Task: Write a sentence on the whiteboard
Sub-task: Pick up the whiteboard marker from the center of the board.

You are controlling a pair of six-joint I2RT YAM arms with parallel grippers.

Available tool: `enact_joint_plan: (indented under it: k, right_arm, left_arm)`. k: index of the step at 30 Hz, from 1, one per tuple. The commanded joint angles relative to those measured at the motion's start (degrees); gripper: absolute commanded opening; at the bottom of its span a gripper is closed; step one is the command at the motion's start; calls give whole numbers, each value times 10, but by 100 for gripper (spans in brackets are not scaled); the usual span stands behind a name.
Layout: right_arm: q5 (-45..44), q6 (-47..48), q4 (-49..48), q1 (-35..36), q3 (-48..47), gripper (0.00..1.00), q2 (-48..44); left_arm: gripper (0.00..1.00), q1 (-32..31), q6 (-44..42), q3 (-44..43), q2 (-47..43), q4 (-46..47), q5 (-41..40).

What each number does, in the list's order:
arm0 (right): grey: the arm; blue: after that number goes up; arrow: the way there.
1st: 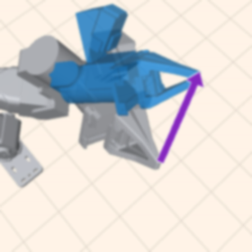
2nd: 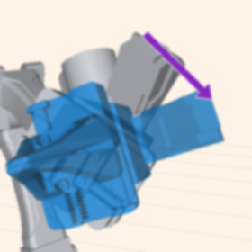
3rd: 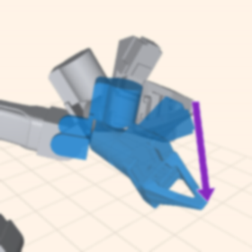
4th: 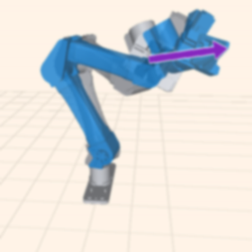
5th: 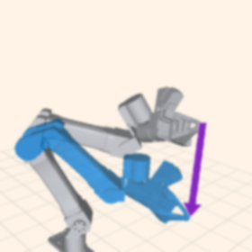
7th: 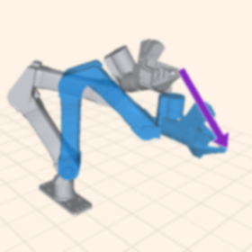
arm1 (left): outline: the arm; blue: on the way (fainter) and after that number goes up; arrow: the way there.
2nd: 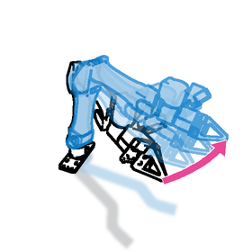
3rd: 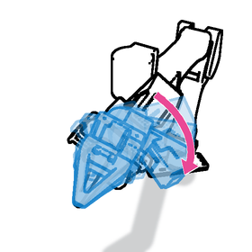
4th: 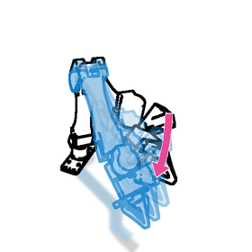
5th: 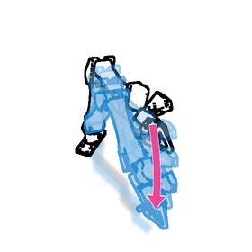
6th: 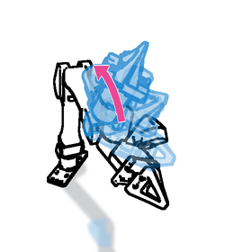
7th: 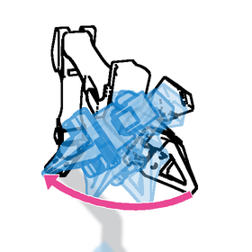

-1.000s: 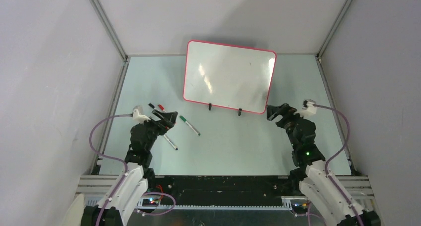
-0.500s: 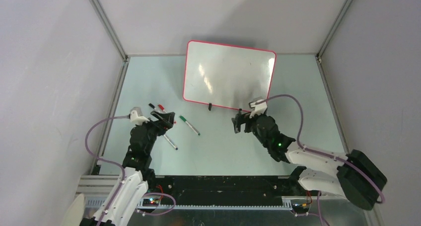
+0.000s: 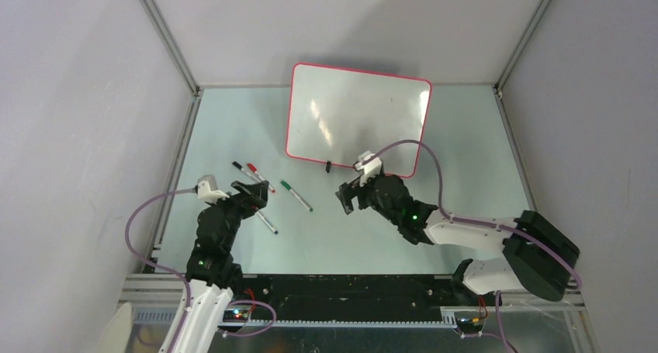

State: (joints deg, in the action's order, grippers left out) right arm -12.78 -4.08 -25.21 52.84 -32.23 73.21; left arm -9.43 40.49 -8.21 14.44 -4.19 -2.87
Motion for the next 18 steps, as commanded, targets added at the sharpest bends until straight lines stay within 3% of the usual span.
enact_joint_plan:
  k: [1,8,18]
  right_arm:
    - [-11,-20,-5,31,-59,92,67]
    - [-63,2,-6,69,-108,91,135]
    - [16,-31,76,78,-209,77,229]
  left_arm:
    - [93,-3,-10,-4,-34,-12,-8]
    - [94,-2,-12,1,-37,-6,-1]
    - [92,-2,-4,1,-26,6,10]
